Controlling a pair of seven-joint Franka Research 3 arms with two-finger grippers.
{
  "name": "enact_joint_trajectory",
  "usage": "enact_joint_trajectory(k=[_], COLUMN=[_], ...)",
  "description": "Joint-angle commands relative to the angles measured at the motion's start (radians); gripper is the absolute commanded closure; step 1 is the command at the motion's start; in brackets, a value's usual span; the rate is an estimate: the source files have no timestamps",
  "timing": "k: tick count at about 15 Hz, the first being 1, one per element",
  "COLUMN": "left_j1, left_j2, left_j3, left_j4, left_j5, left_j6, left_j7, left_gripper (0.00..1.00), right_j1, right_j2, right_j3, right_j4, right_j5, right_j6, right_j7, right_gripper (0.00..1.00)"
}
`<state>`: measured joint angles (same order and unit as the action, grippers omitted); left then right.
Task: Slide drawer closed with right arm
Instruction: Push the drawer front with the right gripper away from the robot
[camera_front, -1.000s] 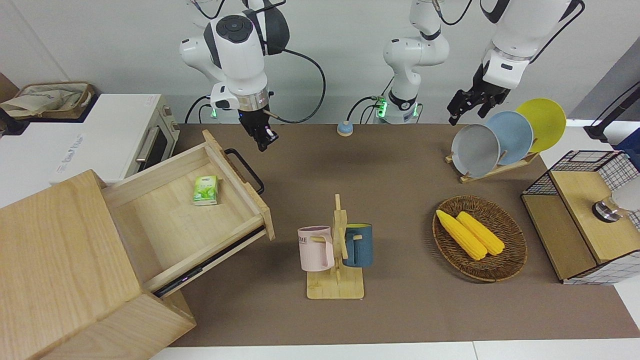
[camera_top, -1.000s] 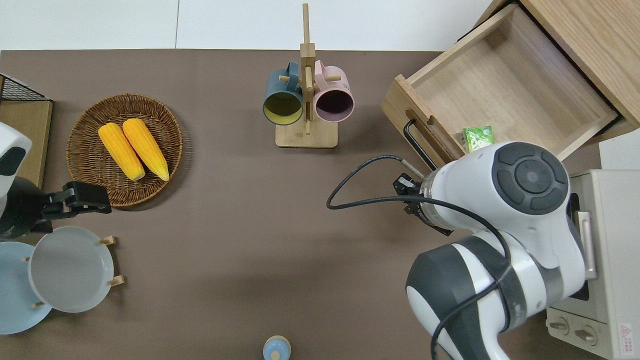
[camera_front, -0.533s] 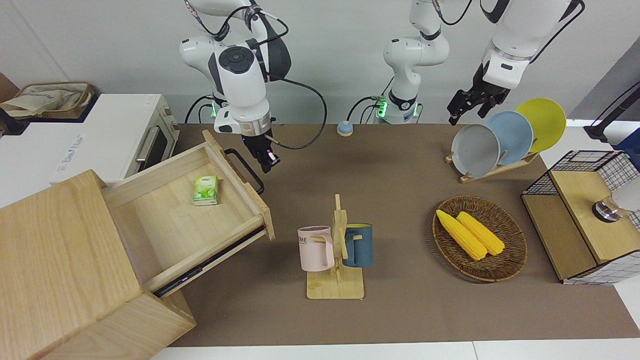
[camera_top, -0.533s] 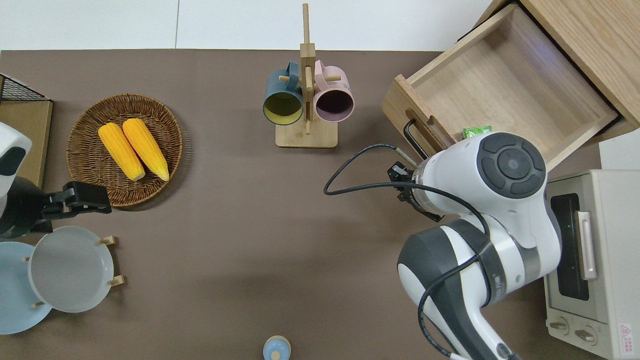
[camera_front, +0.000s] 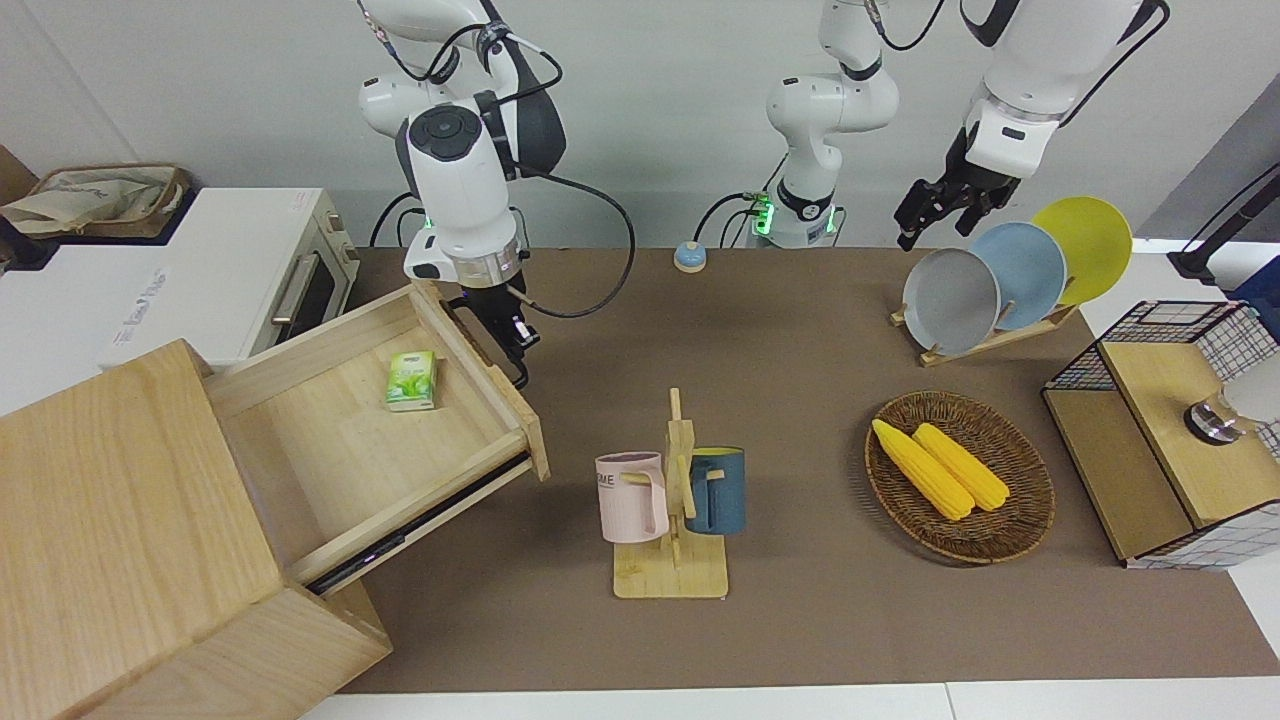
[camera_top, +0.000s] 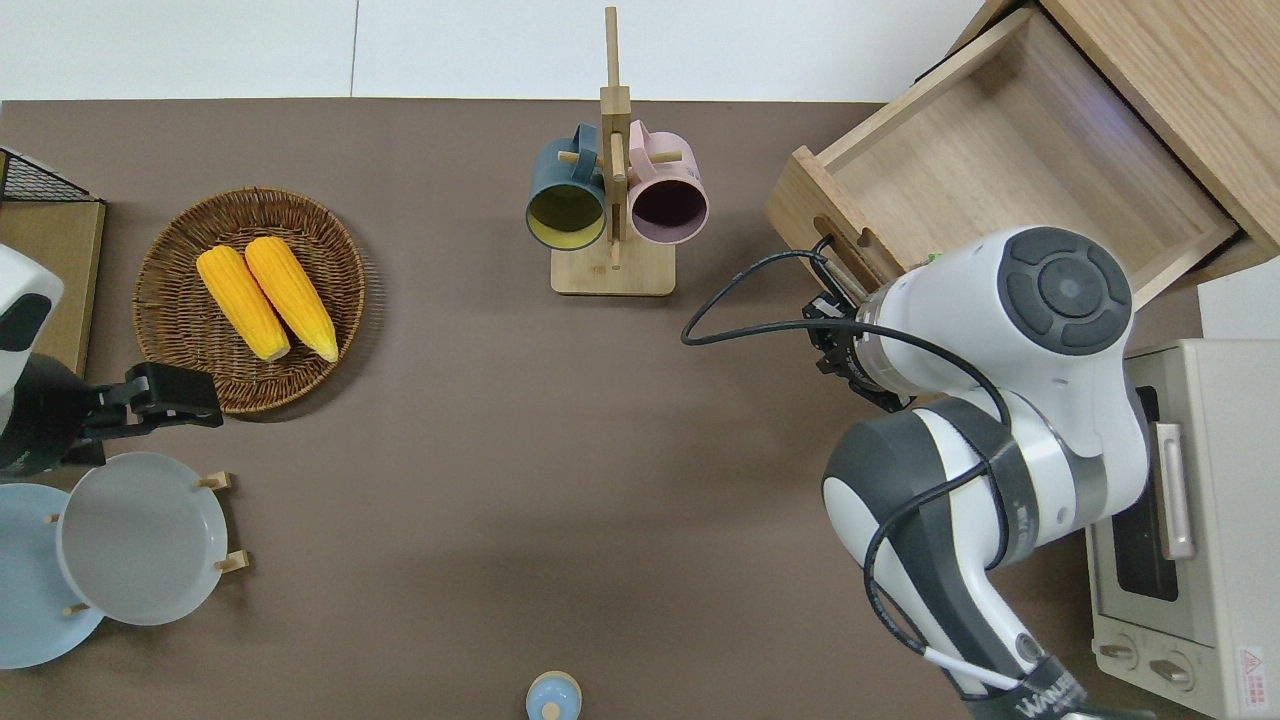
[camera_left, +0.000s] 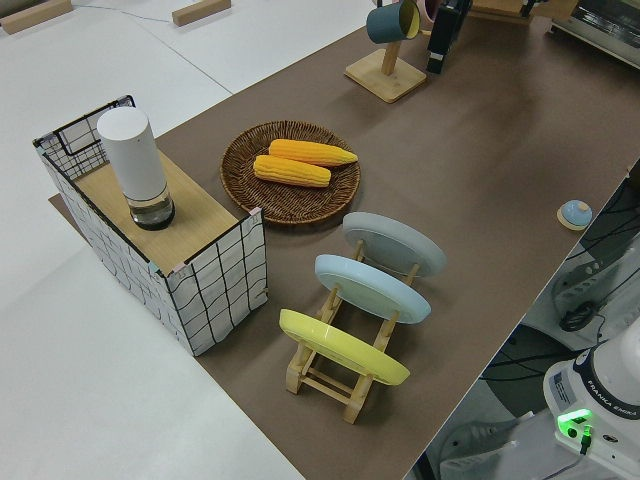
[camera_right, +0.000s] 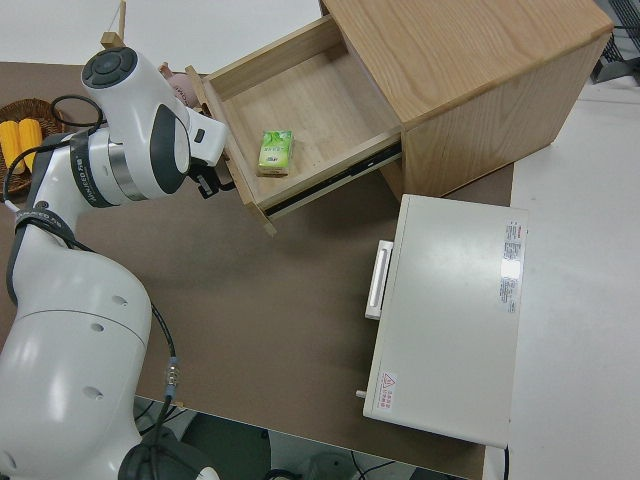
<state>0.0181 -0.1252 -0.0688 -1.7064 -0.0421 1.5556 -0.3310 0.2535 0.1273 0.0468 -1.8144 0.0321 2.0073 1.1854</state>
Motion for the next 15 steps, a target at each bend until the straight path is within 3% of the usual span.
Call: enact_joint_trajectory(k=[1,6,11,15], left_j1=[-0.001,-0.001,-0.001,-0.001], left_j2=[-0.008,-0.008,-0.008,-0.008], left_j3=[0.004,0.004,0.004,0.004], left_j4=[0.004,0.004,0.004,0.004], left_j5=[-0.001,-0.001,-0.001,-0.001], left_j6=[-0.015,-0.015,-0.017,-0.017], left_j7=[0.009,0.009,0.009,0.009], left_gripper=[0.01,0.01,0.01,0.01], right_j1=[-0.019,-0.049,-0.106,-0.143], right_j2=[0.066,0.11,0.126,0.15], right_j3=[-0.001,-0.001,-0.001,-0.001], right_j4=[0.112,0.184,0.187,0.224], right_j5=[0.014,0.009,0.005,-0.003], right_j6=[-0.007,-0.01,0.008,0.011], right_j7=[0.011,0.01,-0.009,-0.03], right_gripper=[1.0,1.0,1.0,1.0])
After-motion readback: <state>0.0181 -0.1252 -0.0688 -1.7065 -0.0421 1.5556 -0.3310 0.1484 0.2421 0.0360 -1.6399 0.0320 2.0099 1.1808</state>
